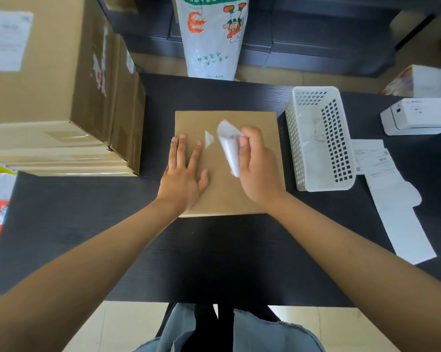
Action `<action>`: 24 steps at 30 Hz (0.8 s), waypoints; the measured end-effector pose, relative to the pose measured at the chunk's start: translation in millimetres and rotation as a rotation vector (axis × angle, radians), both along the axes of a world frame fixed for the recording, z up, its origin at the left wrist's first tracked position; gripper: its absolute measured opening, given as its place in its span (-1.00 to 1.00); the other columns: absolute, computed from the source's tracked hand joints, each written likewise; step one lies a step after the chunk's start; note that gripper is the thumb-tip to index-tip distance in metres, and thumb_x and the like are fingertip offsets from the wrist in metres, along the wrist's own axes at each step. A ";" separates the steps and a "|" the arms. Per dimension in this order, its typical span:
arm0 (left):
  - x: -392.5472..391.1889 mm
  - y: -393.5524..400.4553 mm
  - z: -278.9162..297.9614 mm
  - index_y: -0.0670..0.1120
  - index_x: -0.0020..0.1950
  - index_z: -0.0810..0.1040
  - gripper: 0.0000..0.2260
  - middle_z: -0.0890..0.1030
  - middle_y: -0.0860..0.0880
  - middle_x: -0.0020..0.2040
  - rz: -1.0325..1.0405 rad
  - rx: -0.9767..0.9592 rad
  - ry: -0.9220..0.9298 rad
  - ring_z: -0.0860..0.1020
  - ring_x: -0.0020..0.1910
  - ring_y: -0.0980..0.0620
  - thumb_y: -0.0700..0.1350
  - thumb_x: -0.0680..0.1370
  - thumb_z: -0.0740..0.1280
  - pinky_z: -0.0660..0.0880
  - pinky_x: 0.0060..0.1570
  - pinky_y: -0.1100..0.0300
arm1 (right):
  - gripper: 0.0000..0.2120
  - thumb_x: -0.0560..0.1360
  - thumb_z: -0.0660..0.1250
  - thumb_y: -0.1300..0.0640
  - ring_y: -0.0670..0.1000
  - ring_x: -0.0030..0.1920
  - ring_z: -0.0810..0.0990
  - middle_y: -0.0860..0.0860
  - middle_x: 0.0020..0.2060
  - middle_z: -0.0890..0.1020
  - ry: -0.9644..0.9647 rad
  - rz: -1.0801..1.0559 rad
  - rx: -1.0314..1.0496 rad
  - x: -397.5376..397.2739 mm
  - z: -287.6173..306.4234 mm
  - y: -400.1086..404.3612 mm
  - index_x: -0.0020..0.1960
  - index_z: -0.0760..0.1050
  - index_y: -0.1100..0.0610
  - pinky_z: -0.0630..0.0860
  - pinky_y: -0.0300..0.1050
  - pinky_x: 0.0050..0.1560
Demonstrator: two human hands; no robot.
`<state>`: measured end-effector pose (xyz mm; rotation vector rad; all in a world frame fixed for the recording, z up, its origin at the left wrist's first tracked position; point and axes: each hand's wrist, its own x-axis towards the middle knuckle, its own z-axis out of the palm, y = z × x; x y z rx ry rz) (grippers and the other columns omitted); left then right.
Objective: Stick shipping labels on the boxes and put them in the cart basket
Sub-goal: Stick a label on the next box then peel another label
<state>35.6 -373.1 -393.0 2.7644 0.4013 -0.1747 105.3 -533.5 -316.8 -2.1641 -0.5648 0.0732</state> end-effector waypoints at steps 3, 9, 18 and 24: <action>0.0 -1.3 0.1 -0.01 0.58 -0.08 -0.40 -0.19 -0.14 0.57 0.002 -0.008 -0.002 -0.28 0.53 -0.11 0.14 0.60 0.02 0.18 0.45 -0.03 | -0.64 0.63 0.04 0.19 -0.12 -0.05 0.50 -0.05 0.08 0.55 0.145 -0.129 -0.010 16.7 -11.5 -10.4 0.38 0.36 0.04 0.37 -0.37 -0.13; -0.1 1.2 5.1 -0.02 0.58 -0.11 -0.42 -0.21 -0.16 0.57 -0.036 0.020 0.035 -0.29 0.53 -0.13 0.13 0.63 0.01 -0.06 0.51 -0.06 | -0.63 0.65 -0.06 -0.13 -0.08 -0.03 0.46 -0.10 -0.01 0.52 0.409 -0.325 -0.011 29.9 -27.4 -37.8 0.26 0.40 -0.01 0.35 -0.28 -0.12; -2.3 8.8 12.7 0.00 0.58 -0.05 -0.44 -0.20 -0.11 0.57 -0.074 -0.093 -0.001 -0.27 0.54 -0.09 0.09 0.64 0.07 -0.13 0.51 -0.04 | -0.67 0.63 0.05 0.11 0.07 0.02 0.58 0.09 0.13 0.59 0.271 -0.506 0.007 53.4 -25.5 -99.1 0.21 0.55 0.08 0.53 -0.11 0.11; -2.3 14.0 13.9 0.02 0.58 0.00 -0.44 -0.16 -0.09 0.58 -0.080 -0.134 -0.019 -0.23 0.55 -0.07 0.11 0.63 0.11 -0.10 0.51 -0.04 | -0.78 0.57 0.23 0.20 0.09 -0.01 0.62 0.03 0.08 0.58 0.183 -0.649 -0.082 67.5 -34.4 -148.9 0.20 0.46 0.05 0.58 0.01 0.05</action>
